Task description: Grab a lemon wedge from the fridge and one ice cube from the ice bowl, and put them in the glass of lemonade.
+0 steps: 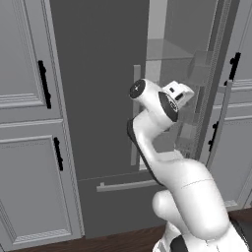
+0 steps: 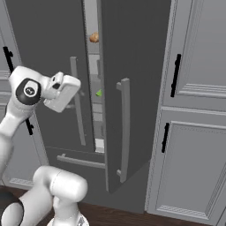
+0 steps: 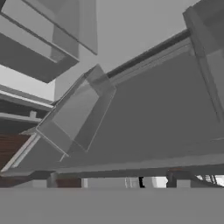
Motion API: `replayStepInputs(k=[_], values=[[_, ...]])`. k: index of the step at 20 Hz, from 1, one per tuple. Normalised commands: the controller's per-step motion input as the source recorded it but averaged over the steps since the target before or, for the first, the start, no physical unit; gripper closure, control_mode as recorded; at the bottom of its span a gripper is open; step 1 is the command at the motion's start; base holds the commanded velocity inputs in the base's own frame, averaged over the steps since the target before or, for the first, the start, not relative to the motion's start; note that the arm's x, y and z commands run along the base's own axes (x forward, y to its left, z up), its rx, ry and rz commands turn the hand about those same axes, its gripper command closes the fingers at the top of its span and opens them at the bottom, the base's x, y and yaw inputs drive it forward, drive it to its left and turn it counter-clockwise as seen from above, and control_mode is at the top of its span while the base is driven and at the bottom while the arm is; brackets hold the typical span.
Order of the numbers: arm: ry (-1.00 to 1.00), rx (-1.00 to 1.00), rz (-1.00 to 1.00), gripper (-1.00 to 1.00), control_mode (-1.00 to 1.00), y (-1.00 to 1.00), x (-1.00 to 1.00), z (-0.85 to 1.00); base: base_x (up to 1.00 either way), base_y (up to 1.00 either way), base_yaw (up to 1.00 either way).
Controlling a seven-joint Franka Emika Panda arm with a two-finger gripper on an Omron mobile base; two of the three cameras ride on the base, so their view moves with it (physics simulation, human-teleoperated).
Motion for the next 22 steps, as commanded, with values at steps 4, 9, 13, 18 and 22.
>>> replayStepInputs(k=[4,9,13,18,22], values=[[0.24,-0.30,-0.03,-1.00,-1.00,-0.02,0.82,-0.25,0.00,0.00,0.00],[0.22,-0.27,-0.05,-1.00,-1.00,-0.20,0.65,-0.26,0.00,0.00,0.00],[0.02,-0.01,-0.01,-1.00,-1.00,-0.67,0.01,-0.13,0.00,0.00,0.00],[0.00,0.00,-0.04,-1.00,-1.00,-0.68,-0.36,-0.01,0.00,0.00,0.00],[0.00,0.00,-0.06,-1.00,-1.00,-0.78,-0.44,-0.11,0.00,0.00,0.00]])
